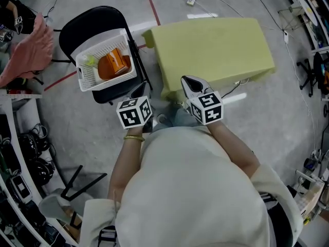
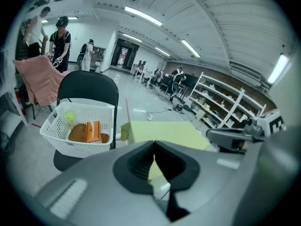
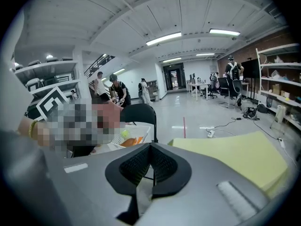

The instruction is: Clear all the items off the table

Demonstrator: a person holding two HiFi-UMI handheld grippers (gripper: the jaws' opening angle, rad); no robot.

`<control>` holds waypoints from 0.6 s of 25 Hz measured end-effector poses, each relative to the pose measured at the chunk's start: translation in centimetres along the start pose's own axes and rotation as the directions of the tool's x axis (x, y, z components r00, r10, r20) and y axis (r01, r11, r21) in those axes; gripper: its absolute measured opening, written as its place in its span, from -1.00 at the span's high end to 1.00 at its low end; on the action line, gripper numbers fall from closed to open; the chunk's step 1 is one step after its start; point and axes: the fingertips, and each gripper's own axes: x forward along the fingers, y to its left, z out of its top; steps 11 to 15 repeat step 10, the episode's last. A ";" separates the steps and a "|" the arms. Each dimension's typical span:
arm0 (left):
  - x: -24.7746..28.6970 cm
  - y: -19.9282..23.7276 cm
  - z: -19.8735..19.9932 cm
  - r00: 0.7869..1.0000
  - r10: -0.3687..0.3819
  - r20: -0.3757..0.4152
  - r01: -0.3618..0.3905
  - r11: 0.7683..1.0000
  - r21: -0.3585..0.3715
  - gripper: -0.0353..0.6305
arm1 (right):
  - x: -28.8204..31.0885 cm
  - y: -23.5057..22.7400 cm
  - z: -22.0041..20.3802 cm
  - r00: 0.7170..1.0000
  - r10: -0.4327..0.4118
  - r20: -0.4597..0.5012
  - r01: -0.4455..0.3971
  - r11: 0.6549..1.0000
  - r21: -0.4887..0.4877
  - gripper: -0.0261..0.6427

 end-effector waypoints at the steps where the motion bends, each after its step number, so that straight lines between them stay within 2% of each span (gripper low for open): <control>1: 0.1 -0.1 0.1 1.000 0.001 0.001 -0.001 1.000 0.000 0.86 | 0.0 -0.2 0.1 1.000 0.000 0.001 0.000 1.000 -0.001 0.93; 15: 1.2 -1.4 1.3 1.000 0.001 0.014 -0.001 1.000 -0.009 0.86 | -0.2 -2.6 0.8 1.000 -0.006 0.013 0.006 1.000 0.003 0.93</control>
